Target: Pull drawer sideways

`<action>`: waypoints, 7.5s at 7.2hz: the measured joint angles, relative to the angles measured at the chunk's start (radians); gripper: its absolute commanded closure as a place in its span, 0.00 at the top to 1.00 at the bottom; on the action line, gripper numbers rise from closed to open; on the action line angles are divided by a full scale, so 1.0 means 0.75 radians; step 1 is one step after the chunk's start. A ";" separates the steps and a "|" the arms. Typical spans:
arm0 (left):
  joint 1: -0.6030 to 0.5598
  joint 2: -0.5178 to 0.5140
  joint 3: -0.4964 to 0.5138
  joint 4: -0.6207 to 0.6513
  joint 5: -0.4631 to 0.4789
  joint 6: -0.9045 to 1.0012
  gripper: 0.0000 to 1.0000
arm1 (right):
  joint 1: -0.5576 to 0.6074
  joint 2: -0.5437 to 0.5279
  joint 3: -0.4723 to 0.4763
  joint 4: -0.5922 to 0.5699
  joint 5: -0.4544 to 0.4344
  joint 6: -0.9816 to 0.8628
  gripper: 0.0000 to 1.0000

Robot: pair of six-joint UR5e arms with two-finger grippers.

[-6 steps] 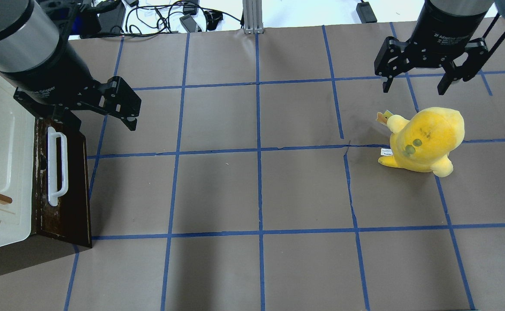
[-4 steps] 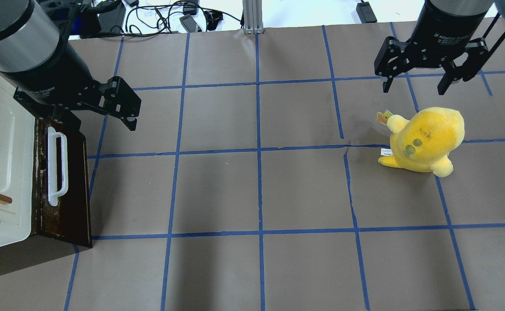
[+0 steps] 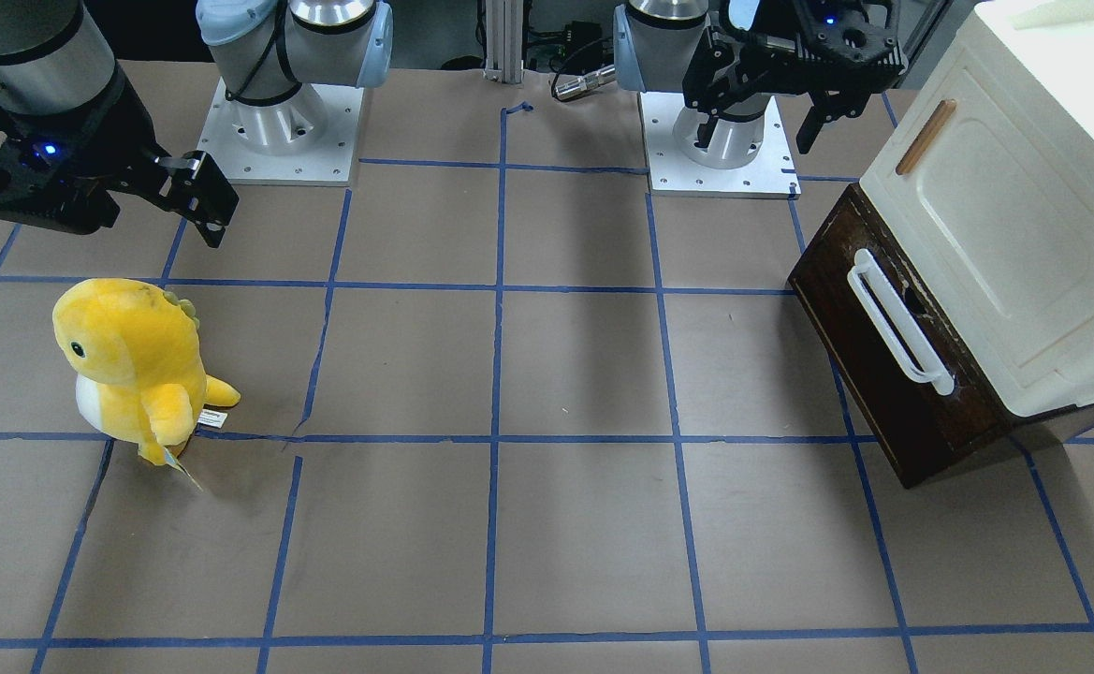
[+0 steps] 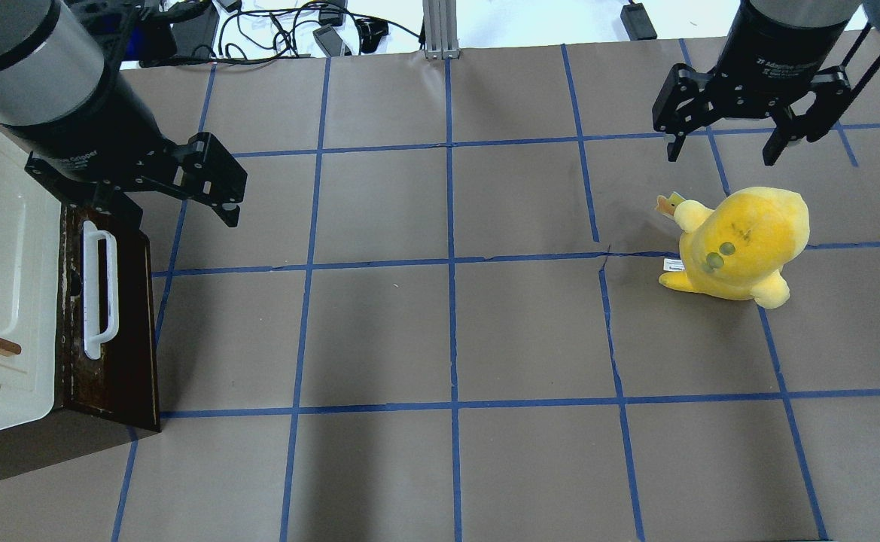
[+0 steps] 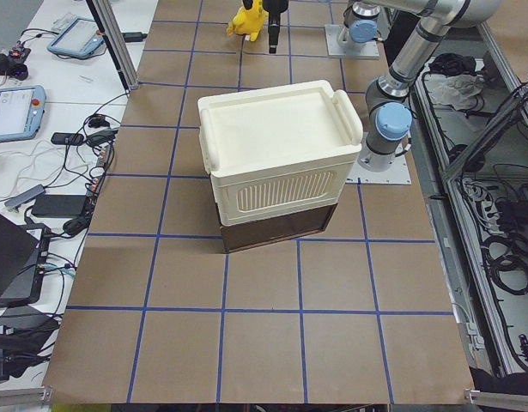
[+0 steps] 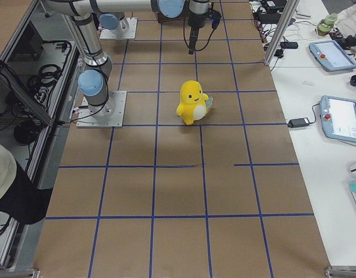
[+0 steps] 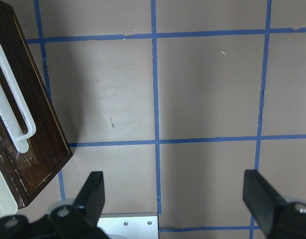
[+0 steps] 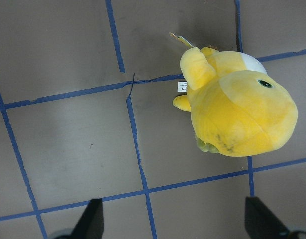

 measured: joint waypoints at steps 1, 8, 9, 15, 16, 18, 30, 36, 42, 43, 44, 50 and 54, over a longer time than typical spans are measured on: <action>0.001 -0.005 0.002 0.007 0.002 0.008 1.00 | 0.000 0.000 0.000 0.000 0.000 0.000 1.00; -0.049 -0.150 -0.019 0.147 0.036 -0.156 1.00 | 0.000 0.000 0.000 0.000 0.000 0.000 1.00; -0.094 -0.200 -0.047 0.160 0.095 -0.211 1.00 | 0.000 0.000 0.000 0.000 0.000 0.000 1.00; -0.290 -0.531 -0.322 0.422 0.597 -0.237 1.00 | 0.000 0.000 0.000 -0.001 0.000 0.000 1.00; -0.302 -0.585 -0.331 0.414 0.750 -0.231 1.00 | 0.000 0.000 0.000 0.000 0.000 0.000 1.00; -0.308 -0.676 -0.338 0.328 1.104 -0.242 1.00 | 0.000 0.000 0.000 -0.001 0.000 0.000 1.00; -0.053 -0.780 -0.356 -0.002 1.657 -0.505 0.85 | 0.000 0.000 0.000 -0.001 0.000 0.000 1.00; -0.047 -0.818 -0.367 -0.009 1.648 -0.602 0.35 | -0.001 0.000 0.000 0.000 0.000 0.000 1.00; -0.051 -0.807 -0.362 -0.086 1.654 -0.618 0.27 | -0.001 0.000 0.000 -0.001 0.000 0.000 1.00; -0.054 -0.808 -0.359 -0.088 1.657 -0.618 0.27 | -0.001 0.000 0.000 -0.001 0.000 0.000 1.00; -0.056 -0.811 -0.357 -0.088 1.661 -0.618 0.27 | 0.000 0.000 0.000 -0.001 0.000 0.000 1.00; -0.076 -0.829 -0.328 -0.086 1.664 -0.603 0.28 | 0.000 0.000 0.000 -0.001 0.000 0.000 1.00; -0.097 -0.833 -0.330 -0.087 1.663 -0.600 0.28 | 0.000 0.000 0.000 -0.001 0.000 0.000 1.00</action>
